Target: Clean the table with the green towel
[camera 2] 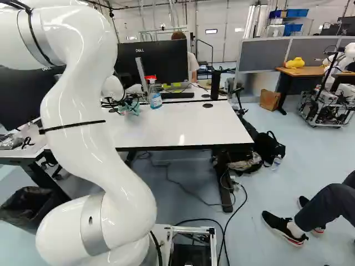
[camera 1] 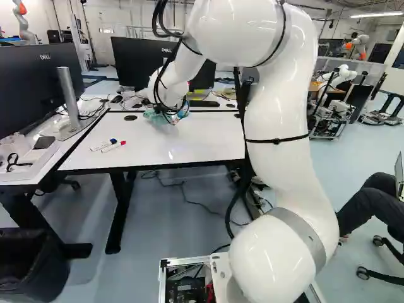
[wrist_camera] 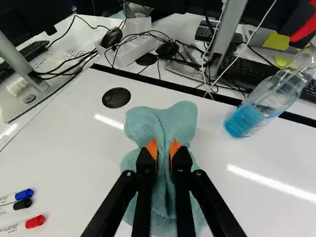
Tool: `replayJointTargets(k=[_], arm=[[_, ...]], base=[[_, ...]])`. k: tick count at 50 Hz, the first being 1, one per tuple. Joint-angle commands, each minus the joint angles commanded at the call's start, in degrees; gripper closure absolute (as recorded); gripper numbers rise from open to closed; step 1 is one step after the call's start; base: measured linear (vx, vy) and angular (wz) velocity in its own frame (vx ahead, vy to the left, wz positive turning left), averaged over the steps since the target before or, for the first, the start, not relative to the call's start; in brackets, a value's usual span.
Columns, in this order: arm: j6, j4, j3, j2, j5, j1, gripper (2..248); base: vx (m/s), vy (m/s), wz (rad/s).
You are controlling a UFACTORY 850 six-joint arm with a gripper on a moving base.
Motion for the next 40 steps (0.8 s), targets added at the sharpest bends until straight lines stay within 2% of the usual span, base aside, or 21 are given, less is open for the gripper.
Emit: replayJointTargets(k=[40], arm=[[0.0,0.0,-1.51,-5.11,0.0,-0.1,202]], base=[[0.0,0.0,0.0]])
